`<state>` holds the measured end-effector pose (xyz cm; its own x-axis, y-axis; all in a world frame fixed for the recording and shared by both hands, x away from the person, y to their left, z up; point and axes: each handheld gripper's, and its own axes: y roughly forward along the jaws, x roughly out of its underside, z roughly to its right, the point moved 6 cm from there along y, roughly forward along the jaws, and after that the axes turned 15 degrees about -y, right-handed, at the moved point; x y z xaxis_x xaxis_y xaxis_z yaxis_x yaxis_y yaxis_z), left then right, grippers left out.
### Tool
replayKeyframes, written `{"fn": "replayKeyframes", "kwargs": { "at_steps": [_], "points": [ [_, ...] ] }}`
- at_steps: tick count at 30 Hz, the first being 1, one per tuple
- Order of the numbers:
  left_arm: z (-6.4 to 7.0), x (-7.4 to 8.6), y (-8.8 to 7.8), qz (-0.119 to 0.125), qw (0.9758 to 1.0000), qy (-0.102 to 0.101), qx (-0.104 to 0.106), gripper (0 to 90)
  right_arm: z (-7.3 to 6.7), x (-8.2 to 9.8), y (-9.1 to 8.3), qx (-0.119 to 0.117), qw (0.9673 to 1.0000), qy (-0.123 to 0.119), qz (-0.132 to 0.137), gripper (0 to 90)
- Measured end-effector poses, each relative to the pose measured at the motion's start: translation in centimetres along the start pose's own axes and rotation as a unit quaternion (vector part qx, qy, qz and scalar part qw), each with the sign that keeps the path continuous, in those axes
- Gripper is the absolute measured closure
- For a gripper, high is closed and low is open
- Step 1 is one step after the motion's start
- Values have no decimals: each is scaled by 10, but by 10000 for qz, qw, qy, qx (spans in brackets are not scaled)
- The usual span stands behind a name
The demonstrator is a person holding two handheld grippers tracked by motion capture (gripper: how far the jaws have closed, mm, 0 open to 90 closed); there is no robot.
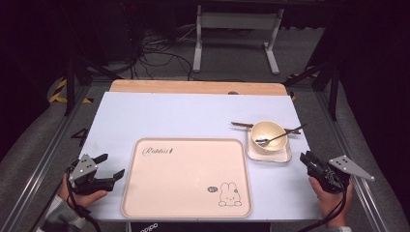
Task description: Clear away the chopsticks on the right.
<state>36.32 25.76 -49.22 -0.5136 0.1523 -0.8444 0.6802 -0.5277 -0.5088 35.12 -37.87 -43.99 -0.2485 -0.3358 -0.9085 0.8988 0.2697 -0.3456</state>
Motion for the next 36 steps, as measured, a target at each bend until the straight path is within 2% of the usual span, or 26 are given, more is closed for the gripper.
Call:
{"fn": "replayKeyframes", "kwargs": {
  "at_steps": [6,14,18,23,26,30,36],
  "points": [
    [2,-1,-1,47,10000,27,28,168,10,0,5,-42,10000,-43,-66,896],
    [0,-2,-1,90,9999,-22,-52,166,32,-3,19,23,9997,141,-210,900],
    [0,-2,-1,63,9999,9,-80,166,47,-11,37,12,9994,185,-309,900],
    [0,-2,-1,111,9999,-36,-74,168,53,-17,62,-106,9984,235,-502,900],
    [0,-2,0,100,9999,35,-105,168,57,-18,81,-137,9969,144,-757,900],
    [0,-3,0,101,9999,59,-121,169,63,-15,101,-147,9956,150,-916,900],
    [0,-2,0,80,9998,78,-150,171,68,-12,119,-141,9944,394,-974,900]
  ]
}}
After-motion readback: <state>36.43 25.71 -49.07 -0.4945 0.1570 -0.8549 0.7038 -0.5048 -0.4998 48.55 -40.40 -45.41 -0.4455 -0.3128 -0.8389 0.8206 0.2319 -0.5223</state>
